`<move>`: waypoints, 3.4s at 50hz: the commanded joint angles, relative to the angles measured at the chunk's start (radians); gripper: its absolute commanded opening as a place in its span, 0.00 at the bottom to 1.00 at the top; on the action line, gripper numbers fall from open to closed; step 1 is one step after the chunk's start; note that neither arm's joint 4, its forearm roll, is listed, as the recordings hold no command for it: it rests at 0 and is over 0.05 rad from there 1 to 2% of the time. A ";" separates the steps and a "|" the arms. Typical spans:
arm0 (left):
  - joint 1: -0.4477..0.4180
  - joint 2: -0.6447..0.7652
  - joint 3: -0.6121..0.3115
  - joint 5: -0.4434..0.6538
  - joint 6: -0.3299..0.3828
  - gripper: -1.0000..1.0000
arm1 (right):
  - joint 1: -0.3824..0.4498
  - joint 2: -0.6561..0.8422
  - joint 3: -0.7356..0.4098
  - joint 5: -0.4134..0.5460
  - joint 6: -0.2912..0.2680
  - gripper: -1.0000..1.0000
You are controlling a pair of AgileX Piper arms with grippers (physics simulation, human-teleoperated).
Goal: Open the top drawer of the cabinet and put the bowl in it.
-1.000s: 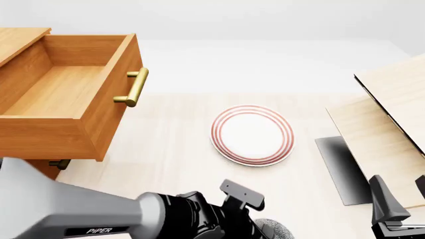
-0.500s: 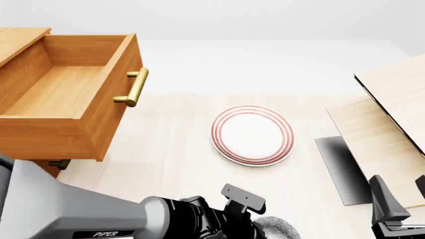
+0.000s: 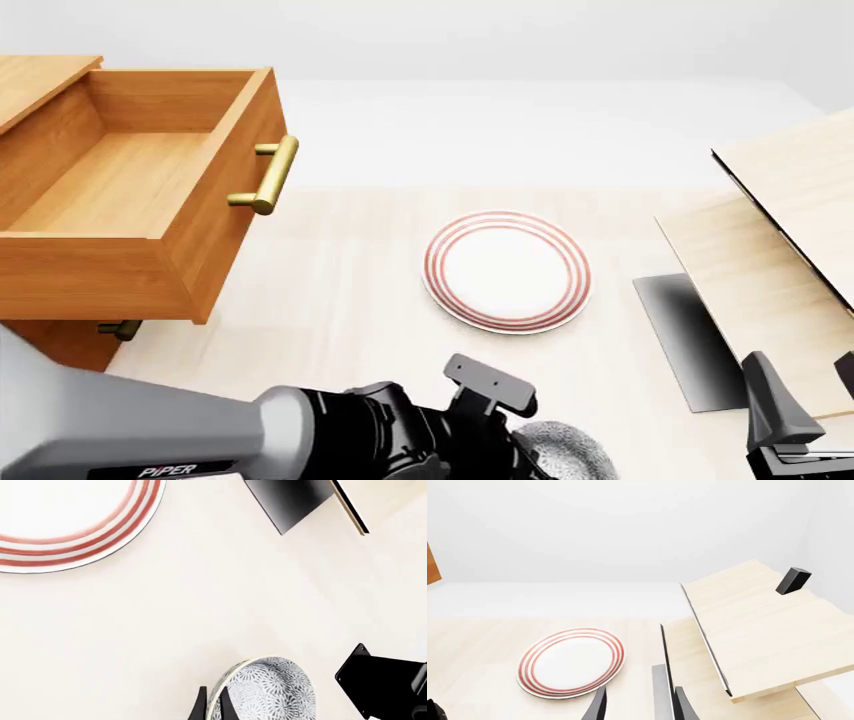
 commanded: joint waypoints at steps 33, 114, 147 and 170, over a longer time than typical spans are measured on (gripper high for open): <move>0.113 -0.246 -0.065 0.195 0.058 0.00 | 0.000 0.000 0.001 0.000 0.000 1.00; 0.424 -0.188 -0.910 0.841 0.238 0.00 | 0.000 0.000 0.001 0.000 0.000 1.00; 0.580 -0.162 -1.103 0.980 0.270 0.00 | 0.000 0.000 0.001 0.000 0.000 1.00; 0.714 -0.320 -0.903 0.922 0.241 0.00 | 0.000 0.000 0.001 0.000 0.000 1.00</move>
